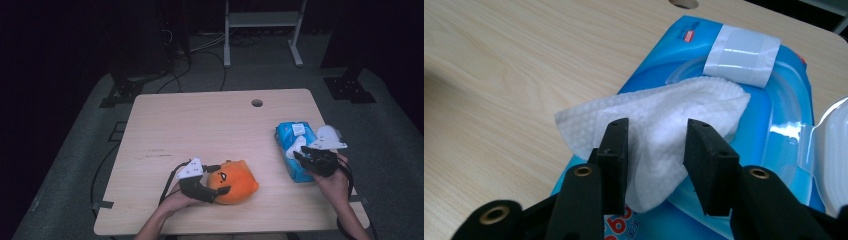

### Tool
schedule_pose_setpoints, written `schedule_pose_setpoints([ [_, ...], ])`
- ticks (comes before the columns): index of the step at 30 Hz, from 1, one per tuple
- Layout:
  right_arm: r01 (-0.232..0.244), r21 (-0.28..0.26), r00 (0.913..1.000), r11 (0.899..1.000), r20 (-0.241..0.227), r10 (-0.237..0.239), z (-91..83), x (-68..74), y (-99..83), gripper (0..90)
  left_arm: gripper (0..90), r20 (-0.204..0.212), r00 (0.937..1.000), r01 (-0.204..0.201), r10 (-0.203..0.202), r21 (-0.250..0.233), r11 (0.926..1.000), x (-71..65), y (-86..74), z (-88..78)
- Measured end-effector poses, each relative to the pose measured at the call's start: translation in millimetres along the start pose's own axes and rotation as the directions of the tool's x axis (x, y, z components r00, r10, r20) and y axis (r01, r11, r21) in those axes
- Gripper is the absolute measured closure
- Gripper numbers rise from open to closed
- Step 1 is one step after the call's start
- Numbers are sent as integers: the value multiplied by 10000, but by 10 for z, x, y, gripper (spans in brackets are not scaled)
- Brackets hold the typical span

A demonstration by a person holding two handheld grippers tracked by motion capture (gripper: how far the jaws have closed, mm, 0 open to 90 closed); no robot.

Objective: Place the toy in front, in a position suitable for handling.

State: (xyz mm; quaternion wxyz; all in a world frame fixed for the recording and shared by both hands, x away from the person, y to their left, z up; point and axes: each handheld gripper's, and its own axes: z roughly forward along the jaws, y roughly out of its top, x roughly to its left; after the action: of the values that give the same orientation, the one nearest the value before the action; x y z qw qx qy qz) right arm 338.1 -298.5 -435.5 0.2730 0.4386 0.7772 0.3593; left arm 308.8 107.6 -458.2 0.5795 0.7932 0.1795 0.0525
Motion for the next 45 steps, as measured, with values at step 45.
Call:
schedule_pose_setpoints([
  [45, -1646, -819, 9489, 9829, -2852, 1352, -347, -25, 110, 867, 163, -24, 10000, -84, 84, 74, 9999, 2, -14, -26],
])
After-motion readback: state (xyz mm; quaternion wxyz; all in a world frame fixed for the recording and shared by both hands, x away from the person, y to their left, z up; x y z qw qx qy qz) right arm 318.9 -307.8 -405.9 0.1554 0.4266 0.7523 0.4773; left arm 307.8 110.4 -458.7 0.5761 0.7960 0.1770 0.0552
